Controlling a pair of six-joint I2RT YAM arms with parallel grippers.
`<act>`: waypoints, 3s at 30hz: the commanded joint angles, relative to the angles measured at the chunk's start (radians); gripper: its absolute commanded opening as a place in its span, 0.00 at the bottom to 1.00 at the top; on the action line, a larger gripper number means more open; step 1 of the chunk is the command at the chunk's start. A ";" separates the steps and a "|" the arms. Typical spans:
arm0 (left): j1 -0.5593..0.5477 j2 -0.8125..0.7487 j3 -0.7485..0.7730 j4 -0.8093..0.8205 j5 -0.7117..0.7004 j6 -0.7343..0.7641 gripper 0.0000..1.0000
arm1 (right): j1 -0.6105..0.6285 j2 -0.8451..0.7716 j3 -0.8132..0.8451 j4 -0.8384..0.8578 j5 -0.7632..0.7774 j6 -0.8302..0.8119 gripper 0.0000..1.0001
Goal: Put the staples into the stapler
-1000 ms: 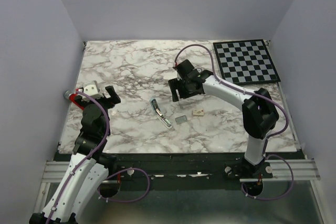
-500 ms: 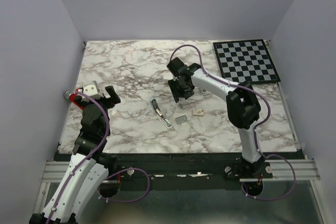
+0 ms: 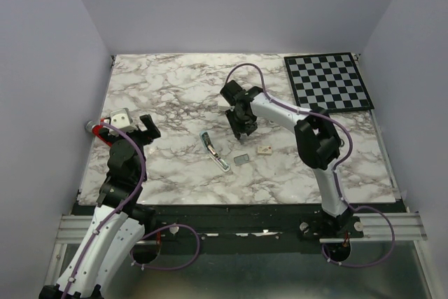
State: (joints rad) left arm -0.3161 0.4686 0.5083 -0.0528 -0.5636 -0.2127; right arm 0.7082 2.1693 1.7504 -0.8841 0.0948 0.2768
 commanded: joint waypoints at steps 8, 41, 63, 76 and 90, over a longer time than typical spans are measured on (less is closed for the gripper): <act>-0.003 -0.012 -0.005 0.001 0.014 0.007 0.99 | 0.042 0.057 0.043 -0.003 0.051 0.001 0.44; -0.001 -0.008 -0.005 0.001 0.028 0.004 0.99 | 0.053 0.017 -0.069 -0.001 0.082 0.045 0.33; -0.001 0.004 -0.004 0.004 0.033 0.003 0.99 | 0.106 -0.272 -0.276 0.296 -0.067 -0.077 0.22; -0.001 0.008 -0.005 0.002 0.030 0.001 0.99 | 0.229 -0.298 -0.356 0.404 -0.118 -0.090 0.22; -0.001 0.007 -0.005 0.004 0.031 0.001 0.99 | 0.266 -0.278 -0.407 0.455 -0.104 -0.097 0.22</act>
State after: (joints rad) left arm -0.3161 0.4767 0.5083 -0.0528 -0.5468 -0.2111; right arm 0.9615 1.8702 1.3544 -0.4625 0.0044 0.1898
